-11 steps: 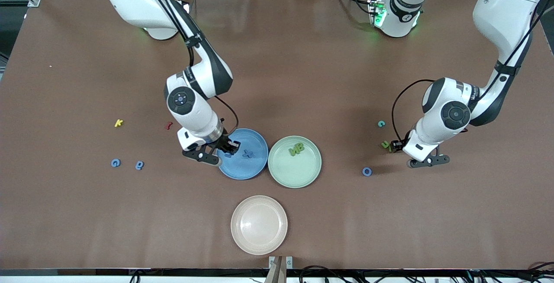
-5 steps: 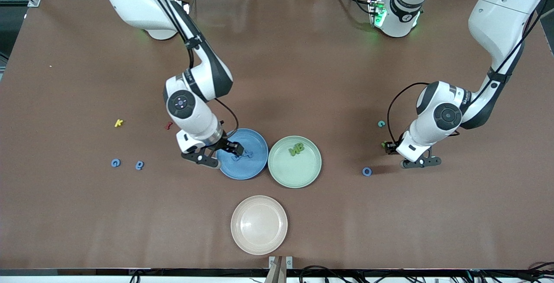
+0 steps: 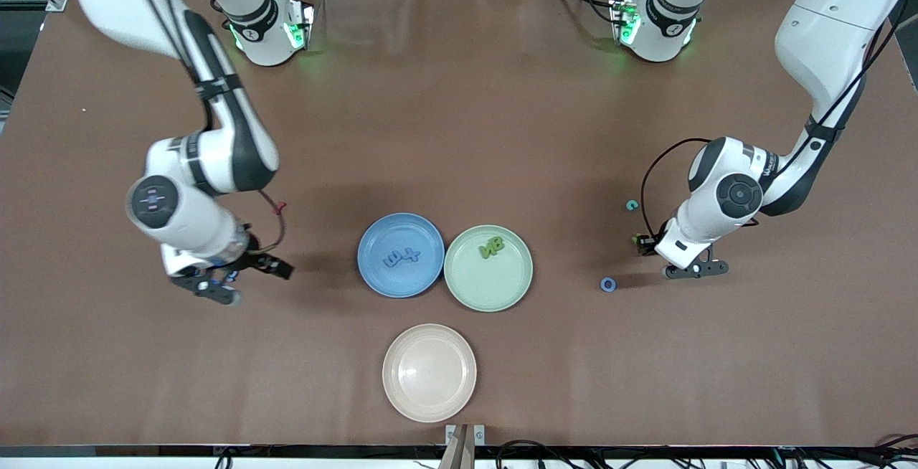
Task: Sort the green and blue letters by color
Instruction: 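Place the blue E on the blue plate while the left gripper grasps green p, then grasp the blue a with the right gripper while the left gripper lifts the p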
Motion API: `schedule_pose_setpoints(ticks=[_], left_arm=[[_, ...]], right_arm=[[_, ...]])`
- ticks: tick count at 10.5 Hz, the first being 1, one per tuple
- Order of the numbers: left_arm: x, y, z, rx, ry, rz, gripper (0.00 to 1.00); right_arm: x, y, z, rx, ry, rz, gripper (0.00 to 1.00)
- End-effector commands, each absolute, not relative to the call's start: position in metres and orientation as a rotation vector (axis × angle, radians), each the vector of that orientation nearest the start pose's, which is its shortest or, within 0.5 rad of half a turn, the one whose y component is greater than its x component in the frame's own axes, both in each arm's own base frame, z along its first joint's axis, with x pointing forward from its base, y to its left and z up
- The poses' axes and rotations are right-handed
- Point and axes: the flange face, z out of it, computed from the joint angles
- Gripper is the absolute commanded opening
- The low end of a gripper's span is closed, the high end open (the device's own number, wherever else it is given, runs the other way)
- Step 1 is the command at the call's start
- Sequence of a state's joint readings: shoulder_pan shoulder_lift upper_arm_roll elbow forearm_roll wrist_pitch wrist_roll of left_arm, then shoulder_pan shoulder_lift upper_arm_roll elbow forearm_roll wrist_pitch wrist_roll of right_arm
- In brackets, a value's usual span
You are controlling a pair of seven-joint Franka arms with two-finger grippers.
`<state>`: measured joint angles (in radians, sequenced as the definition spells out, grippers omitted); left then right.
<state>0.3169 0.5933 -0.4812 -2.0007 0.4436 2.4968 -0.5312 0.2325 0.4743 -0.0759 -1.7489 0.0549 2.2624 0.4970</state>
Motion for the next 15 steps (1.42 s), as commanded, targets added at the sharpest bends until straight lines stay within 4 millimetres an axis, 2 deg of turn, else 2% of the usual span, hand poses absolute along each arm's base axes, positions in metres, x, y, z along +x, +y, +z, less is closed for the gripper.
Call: schedule_pose_setpoints(ticks=[1, 3, 5, 7, 10, 12, 13, 14, 15], left_arm=[[0.592, -0.097, 0.184, -3.135, -0.122, -0.032, 0.54], [0.592, -0.098, 0.182, -3.137, -0.118, -0.03, 0.53], [0.591, -0.096, 0.18, -3.137, -0.122, -0.025, 0.44], [0.59, -0.097, 0.177, -3.141, -0.122, -0.017, 0.36], [0.592, -0.102, 0.179, -3.136, -0.093, -0.031, 0.0], [0.597, -0.1, 0.196, -3.119, -0.051, -0.083, 0.0], [0.601, -0.101, 0.213, -3.109, -0.022, -0.123, 0.0], [0.602, -0.112, 0.231, -3.108, 0.004, -0.168, 0.0], [0.601, -0.132, 0.244, -3.12, 0.051, -0.202, 0.0]], right_arm=[[0.657, 0.021, 0.289, -3.108, 0.517, -0.041, 1.0], [0.659, -0.005, 0.272, -3.107, 0.566, -0.038, 1.0], [0.66, -0.025, 0.241, -3.1, 0.616, -0.053, 1.0], [0.66, -0.025, 0.21, -3.1, 0.623, -0.06, 1.0], [0.644, -0.02, 0.183, -3.099, 0.625, -0.045, 1.0], [0.635, -0.015, 0.176, -3.102, 0.608, -0.053, 0.98], [0.635, -0.012, 0.176, -3.102, 0.601, -0.054, 0.83], [0.634, -0.009, 0.179, -3.101, 0.592, -0.056, 0.66], [0.633, -0.005, 0.181, -3.101, 0.587, -0.056, 0.44]])
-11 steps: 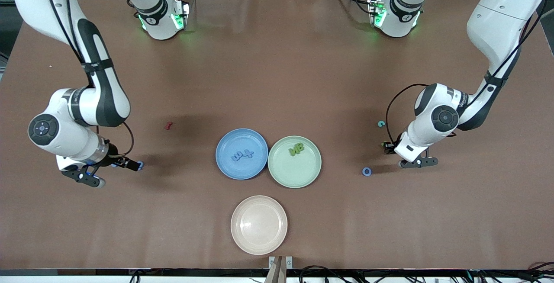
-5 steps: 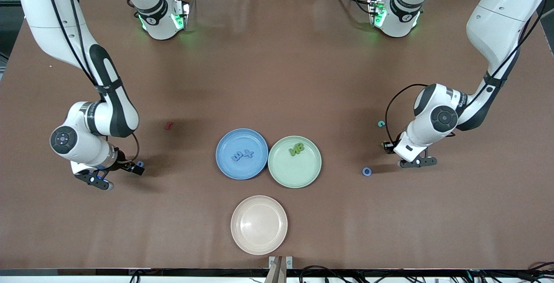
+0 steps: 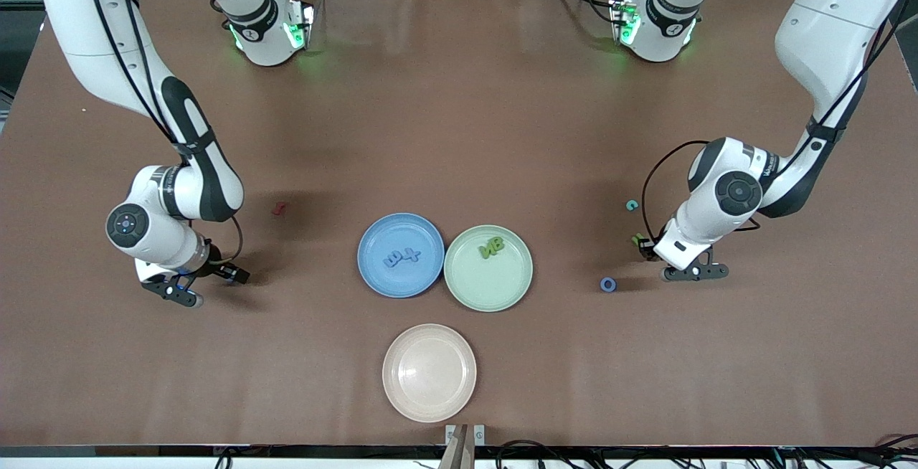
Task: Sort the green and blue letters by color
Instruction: 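Grasp the blue a with the right gripper while the left gripper lifts the p, then drop the p on the green plate while the right gripper drops a on blue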
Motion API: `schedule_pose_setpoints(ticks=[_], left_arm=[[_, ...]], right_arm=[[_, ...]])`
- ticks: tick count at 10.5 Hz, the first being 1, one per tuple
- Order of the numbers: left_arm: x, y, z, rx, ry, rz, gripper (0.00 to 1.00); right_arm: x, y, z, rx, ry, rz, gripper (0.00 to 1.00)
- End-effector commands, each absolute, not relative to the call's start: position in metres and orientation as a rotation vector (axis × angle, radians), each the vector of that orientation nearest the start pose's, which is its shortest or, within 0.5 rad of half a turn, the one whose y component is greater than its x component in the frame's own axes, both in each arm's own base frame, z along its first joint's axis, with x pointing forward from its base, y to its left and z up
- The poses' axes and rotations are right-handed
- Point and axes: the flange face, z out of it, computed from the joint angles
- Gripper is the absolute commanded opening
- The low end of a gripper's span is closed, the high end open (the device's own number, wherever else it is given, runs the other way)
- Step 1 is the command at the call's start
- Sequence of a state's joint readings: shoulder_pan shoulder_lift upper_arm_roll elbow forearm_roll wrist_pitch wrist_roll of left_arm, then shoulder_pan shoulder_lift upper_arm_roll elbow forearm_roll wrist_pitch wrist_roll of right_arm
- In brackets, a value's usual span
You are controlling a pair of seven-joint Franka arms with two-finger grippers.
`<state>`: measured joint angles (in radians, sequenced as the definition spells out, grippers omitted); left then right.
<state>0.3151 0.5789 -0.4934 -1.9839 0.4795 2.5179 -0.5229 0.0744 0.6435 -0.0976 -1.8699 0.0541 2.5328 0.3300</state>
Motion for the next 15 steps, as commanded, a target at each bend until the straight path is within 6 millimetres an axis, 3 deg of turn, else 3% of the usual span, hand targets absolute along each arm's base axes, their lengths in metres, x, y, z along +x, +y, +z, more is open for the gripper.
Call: schedule_pose_setpoints(ticks=[1, 4, 5, 6, 8, 10, 11, 13, 14, 15], left_arm=[[0.6, -0.158, 0.259, -3.141, 0.101, -0.239, 0.0], [0.582, -0.237, 0.282, -3.197, 0.268, -0.285, 0.0], [0.577, -0.258, 0.285, -3.202, 0.319, -0.297, 0.0], [0.567, -0.296, 0.293, -3.207, 0.408, -0.32, 0.0], [0.557, -0.359, 0.295, -3.247, 0.498, -0.336, 0.0], [0.553, -0.397, 0.289, -3.266, 0.573, -0.34, 0.0], [0.555, -0.41, 0.287, -3.279, 0.586, -0.345, 0.0], [0.57, -0.422, 0.271, -3.252, 0.58, -0.374, 0.0], [0.576, -0.427, 0.262, -3.221, 0.572, -0.392, 0.01], [0.58, -0.43, 0.257, -3.204, 0.564, -0.407, 0.24]], right_arm=[[0.634, -0.004, 0.182, -3.1, 0.585, -0.063, 0.32], [0.634, -0.003, 0.182, -3.1, 0.582, -0.065, 0.2], [0.635, -0.004, 0.186, -3.102, 0.58, -0.068, 0.1], [0.638, 0.004, 0.199, -3.102, 0.552, -0.096, 0.02], [0.639, 0.028, 0.239, -3.099, 0.517, -0.054, 0.02], [0.636, 0.08, 0.265, -3.071, 0.447, -0.072, 0.04], [0.634, 0.118, 0.272, -3.02, 0.431, -0.073, 0.04], [0.626, 0.19, 0.281, -2.938, 0.409, -0.062, 0.04], [0.621, 0.212, 0.281, -2.931, 0.404, -0.065, 0.04], [0.617, 0.226, 0.281, -2.923, 0.422, -0.057, 0.04]])
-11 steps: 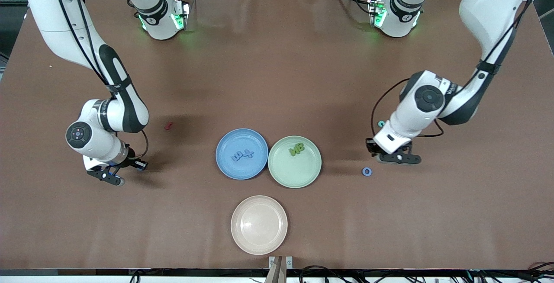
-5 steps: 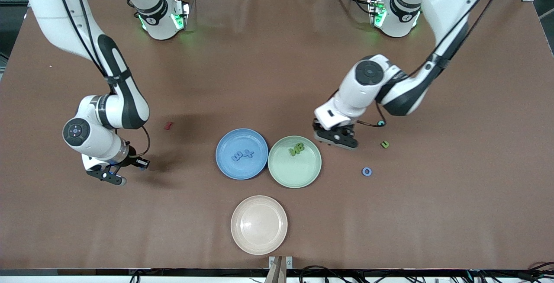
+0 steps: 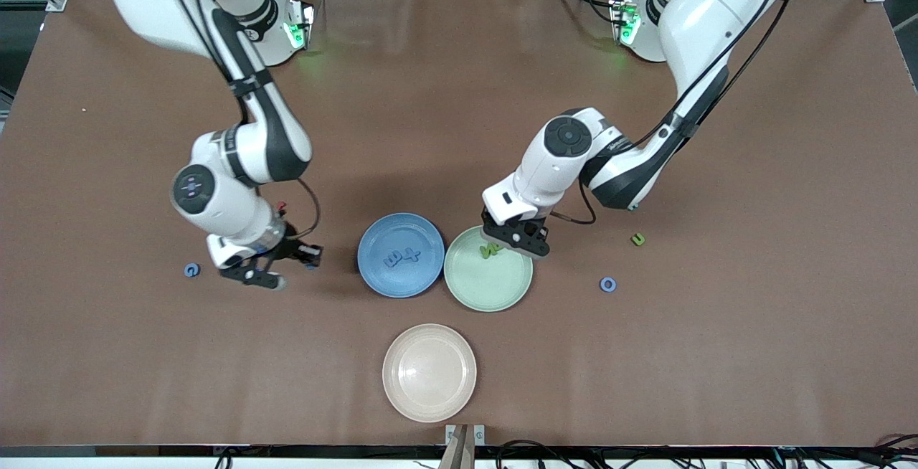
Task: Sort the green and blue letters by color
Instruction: 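Drop the p on the green plate while the right gripper drops a on blue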
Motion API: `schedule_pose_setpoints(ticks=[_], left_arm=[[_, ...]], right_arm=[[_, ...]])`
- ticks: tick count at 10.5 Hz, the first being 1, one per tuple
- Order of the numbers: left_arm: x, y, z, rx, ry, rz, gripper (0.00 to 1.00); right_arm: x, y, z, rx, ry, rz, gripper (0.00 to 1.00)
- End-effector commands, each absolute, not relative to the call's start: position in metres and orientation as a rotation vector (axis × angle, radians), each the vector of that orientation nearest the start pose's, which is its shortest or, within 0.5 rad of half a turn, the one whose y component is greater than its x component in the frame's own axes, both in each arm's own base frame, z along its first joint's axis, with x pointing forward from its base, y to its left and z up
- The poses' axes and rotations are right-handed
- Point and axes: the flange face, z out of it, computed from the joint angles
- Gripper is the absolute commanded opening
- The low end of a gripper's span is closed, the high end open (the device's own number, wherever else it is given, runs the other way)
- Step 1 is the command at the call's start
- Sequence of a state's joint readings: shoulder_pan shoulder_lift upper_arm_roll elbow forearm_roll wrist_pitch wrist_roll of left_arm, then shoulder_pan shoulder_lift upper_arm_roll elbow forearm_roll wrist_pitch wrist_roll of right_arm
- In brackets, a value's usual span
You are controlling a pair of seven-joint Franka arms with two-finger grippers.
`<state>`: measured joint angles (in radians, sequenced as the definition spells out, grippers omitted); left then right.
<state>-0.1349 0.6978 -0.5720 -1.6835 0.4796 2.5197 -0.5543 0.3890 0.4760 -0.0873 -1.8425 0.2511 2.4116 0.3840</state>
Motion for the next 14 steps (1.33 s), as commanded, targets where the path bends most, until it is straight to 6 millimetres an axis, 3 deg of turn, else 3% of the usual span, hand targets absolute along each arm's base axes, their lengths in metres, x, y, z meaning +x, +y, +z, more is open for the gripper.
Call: schedule_pose_setpoints(ticks=[1, 3, 5, 6, 7, 8, 10, 12, 14], left_arm=[[0.581, -0.431, 0.257, -3.2, 0.564, -0.413, 0.55], [0.595, -0.411, 0.266, -3.188, 0.546, -0.439, 0.97], [0.6, -0.388, 0.283, -3.153, 0.595, -0.461, 1.0], [0.61, -0.359, 0.281, -3.104, 0.7, -0.448, 1.0], [0.617, -0.327, 0.274, -3.054, 0.832, -0.416, 1.0], [0.625, -0.292, 0.263, -3.01, 0.946, -0.377, 1.0], [0.631, -0.225, 0.242, -2.92, 1.177, -0.293, 1.0], [0.616, -0.186, 0.227, -2.939, 1.221, -0.213, 0.9], [0.602, -0.165, 0.215, -2.889, 1.311, -0.152, 0.86]], right_arm=[[0.608, 0.249, 0.278, -2.924, 0.425, -0.039, 0.04], [0.599, 0.285, 0.276, -2.91, 0.482, -0.028, 0.04], [0.591, 0.319, 0.282, -2.866, 0.514, -0.006, 0.08], [0.591, 0.32, 0.285, -2.855, 0.545, -0.001, 0.47], [0.59, 0.321, 0.285, -2.844, 0.617, 0.009, 0.99], [0.592, 0.317, 0.286, -2.843, 0.625, 0.003, 1.0], [0.604, 0.294, 0.291, -2.846, 0.624, -0.012, 1.0], [0.615, 0.231, 0.295, -2.866, 0.605, 0.057, 1.0], [0.624, 0.162, 0.306, -2.926, 0.621, 0.073, 1.0]])
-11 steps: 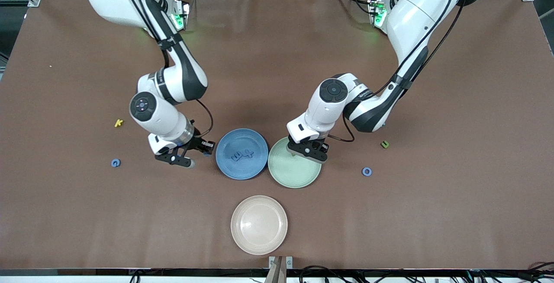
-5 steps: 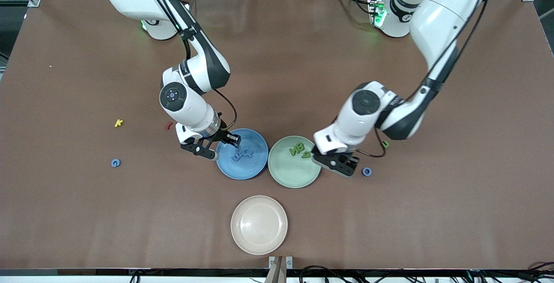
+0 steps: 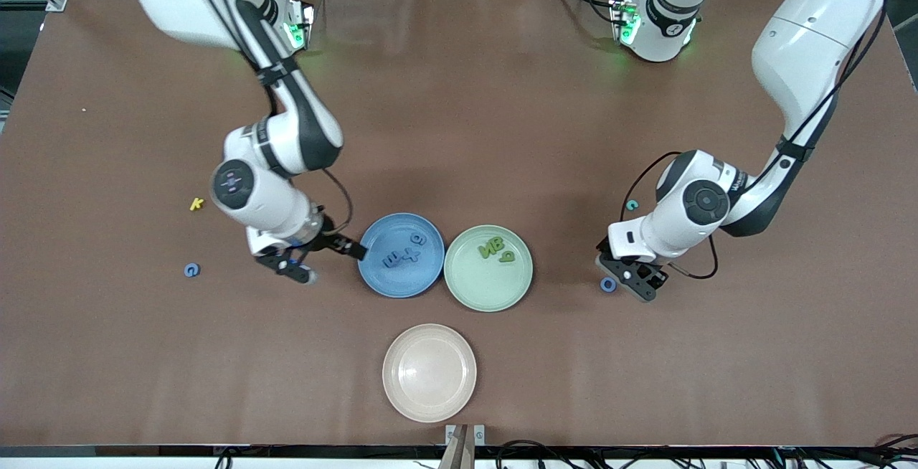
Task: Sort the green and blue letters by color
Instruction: 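Grasp the green u with the left gripper while the right gripper grasps blue G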
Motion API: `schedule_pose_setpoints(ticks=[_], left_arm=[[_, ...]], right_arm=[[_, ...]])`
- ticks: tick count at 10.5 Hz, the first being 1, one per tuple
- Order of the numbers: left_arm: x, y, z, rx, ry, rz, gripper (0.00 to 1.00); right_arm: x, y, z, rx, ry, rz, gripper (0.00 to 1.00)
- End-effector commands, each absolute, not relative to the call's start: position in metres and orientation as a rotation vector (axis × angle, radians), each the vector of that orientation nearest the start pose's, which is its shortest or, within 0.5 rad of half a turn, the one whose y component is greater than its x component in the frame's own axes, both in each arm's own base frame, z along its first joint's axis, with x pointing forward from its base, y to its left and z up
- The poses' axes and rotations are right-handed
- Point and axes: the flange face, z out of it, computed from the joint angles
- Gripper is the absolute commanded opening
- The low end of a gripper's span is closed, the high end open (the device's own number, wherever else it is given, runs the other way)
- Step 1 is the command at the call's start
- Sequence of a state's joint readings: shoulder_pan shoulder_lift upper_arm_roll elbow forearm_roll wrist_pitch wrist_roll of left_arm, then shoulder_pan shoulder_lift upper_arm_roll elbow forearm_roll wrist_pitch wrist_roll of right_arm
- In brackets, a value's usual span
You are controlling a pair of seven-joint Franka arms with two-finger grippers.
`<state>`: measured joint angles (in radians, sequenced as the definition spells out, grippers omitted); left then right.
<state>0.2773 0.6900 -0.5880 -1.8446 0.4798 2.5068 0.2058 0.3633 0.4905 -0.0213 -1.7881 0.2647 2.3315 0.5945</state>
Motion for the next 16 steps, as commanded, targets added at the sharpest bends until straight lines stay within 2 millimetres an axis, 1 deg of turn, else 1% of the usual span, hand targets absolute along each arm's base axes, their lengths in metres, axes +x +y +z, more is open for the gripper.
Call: schedule_pose_setpoints(ticks=[1, 2, 3, 4, 5, 6, 7, 9, 10, 11, 12, 14, 16], left_arm=[[0.601, -0.145, 0.209, -2.882, 1.334, -0.129, 0.85], [0.597, -0.135, 0.203, -2.881, 1.345, -0.105, 0.84], [0.591, -0.133, 0.198, -2.881, 1.353, -0.083, 0.83], [0.587, -0.133, 0.2, -2.872, 1.358, -0.077, 0.81], [0.582, -0.131, 0.197, -2.873, 1.358, -0.062, 0.8], [0.579, -0.126, 0.193, -2.881, 1.349, -0.045, 0.79], [0.575, -0.125, 0.19, -2.882, 1.351, -0.029, 0.79], [0.57, -0.123, 0.193, -2.869, 1.351, 0.001, 0.78], [0.569, -0.119, 0.194, -2.866, 1.345, 0.023, 0.76], [0.568, -0.119, 0.193, -2.863, 1.344, 0.048, 0.73], [0.567, -0.118, 0.193, -2.863, 1.341, 0.054, 0.72], [0.568, -0.119, 0.193, -2.863, 1.343, 0.056, 0.69], [0.568, -0.122, 0.193, -2.864, 1.342, 0.055, 0.69]], right_arm=[[0.631, 0.12, 0.303, -2.98, 0.629, 0.054, 1.0], [0.636, 0.084, 0.3, -3.039, 0.635, 0.026, 1.0], [0.641, 0.052, 0.295, -3.101, 0.619, -0.002, 1.0], [0.643, 0.015, 0.284, -3.142, 0.626, -0.002, 1.0], [0.643, -0.02, 0.276, -3.17, 0.586, 0.015, 1.0], [0.644, -0.04, 0.272, -3.176, 0.514, -0.009, 1.0], [0.646, -0.052, 0.261, -3.176, 0.47, -0.032, 1.0], [0.65, -0.059, 0.241, -3.172, 0.393, -0.107, 1.0], [0.65, -0.063, 0.232, -3.171, 0.349, -0.139, 1.0], [0.644, -0.065, 0.223, -3.167, 0.302, -0.188, 1.0], [0.636, -0.073, 0.213, -3.164, 0.292, -0.209, 1.0], [0.628, -0.083, 0.204, -3.17, 0.263, -0.178, 1.0], [0.621, -0.09, 0.197, -3.173, 0.242, -0.153, 1.0]])
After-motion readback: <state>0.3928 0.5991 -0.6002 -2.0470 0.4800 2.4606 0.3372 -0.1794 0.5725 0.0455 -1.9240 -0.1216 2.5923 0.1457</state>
